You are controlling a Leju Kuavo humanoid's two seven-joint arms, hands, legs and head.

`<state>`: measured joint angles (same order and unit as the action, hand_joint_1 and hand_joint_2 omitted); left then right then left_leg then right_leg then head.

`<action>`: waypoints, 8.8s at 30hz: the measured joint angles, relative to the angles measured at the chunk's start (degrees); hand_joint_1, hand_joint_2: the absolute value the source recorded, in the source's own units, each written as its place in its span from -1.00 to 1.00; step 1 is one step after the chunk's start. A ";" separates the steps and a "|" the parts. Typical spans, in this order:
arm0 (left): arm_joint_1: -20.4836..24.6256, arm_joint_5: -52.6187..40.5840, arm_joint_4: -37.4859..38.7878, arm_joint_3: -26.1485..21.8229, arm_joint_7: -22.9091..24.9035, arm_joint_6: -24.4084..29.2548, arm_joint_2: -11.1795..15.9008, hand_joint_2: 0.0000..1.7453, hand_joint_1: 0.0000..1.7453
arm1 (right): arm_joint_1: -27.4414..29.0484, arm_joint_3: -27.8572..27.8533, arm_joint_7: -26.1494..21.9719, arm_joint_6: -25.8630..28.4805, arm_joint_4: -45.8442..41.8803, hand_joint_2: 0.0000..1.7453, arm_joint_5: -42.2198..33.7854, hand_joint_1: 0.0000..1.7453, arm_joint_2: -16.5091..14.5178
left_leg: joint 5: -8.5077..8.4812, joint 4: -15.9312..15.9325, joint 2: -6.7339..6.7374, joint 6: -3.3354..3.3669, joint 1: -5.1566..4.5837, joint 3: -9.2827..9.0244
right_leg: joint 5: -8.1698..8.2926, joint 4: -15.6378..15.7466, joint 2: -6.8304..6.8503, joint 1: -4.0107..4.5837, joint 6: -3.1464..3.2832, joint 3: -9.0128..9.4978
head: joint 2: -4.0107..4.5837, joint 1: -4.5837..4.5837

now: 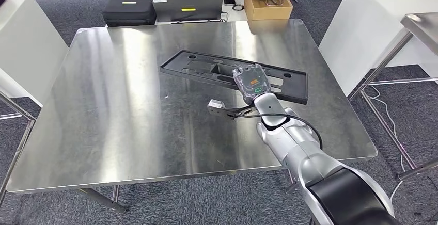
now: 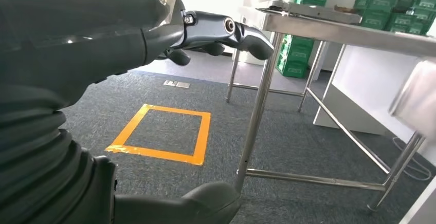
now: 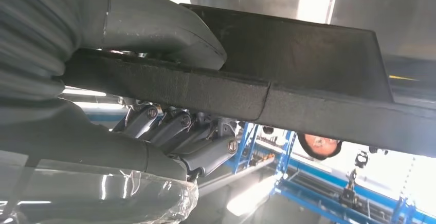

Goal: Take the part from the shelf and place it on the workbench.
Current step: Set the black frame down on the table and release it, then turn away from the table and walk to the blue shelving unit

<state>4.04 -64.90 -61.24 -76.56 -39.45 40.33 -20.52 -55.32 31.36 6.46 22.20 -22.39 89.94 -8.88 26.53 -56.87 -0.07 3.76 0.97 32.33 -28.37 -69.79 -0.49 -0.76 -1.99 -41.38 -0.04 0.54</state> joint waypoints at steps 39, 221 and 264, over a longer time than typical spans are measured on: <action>-2.35 5.22 0.14 5.53 0.00 0.02 -0.15 1.00 -1.00 | 2.46 -0.92 -1.39 -0.84 0.01 -1.00 -0.43 -1.00 0.71 | -0.98 0.03 -1.68 -1.50 -0.97 1.00 | 4.42 13.07 0.50 0.01 0.09 5.46 | 0.00 0.39; -11.68 19.22 24.19 70.65 0.12 -0.08 -0.34 -1.00 -1.00 | 50.60 -41.79 9.93 -2.81 11.72 -1.00 -27.34 -1.00 5.41 | 3.51 -3.86 -0.16 -3.92 0.09 -3.30 | 1.54 11.62 1.70 0.07 0.80 9.39 | 0.00 -0.43; -6.62 26.99 33.98 83.08 -0.02 -0.07 1.43 -1.00 -1.00 | 50.80 -41.63 5.81 -7.76 12.00 -1.00 -27.88 -1.00 5.80 | -3.15 0.02 0.89 -0.78 -0.62 3.94 | -0.48 0.30 0.80 -0.85 -2.45 9.44 | 0.00 -1.27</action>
<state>-2.57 -37.91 -27.26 6.51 -39.47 40.26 -19.10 -4.52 -10.26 12.27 14.44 -10.38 62.06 -3.08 23.38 -56.86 0.82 2.97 0.35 36.27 -28.85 -69.49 0.30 -1.60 -4.44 -31.94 -0.04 -0.73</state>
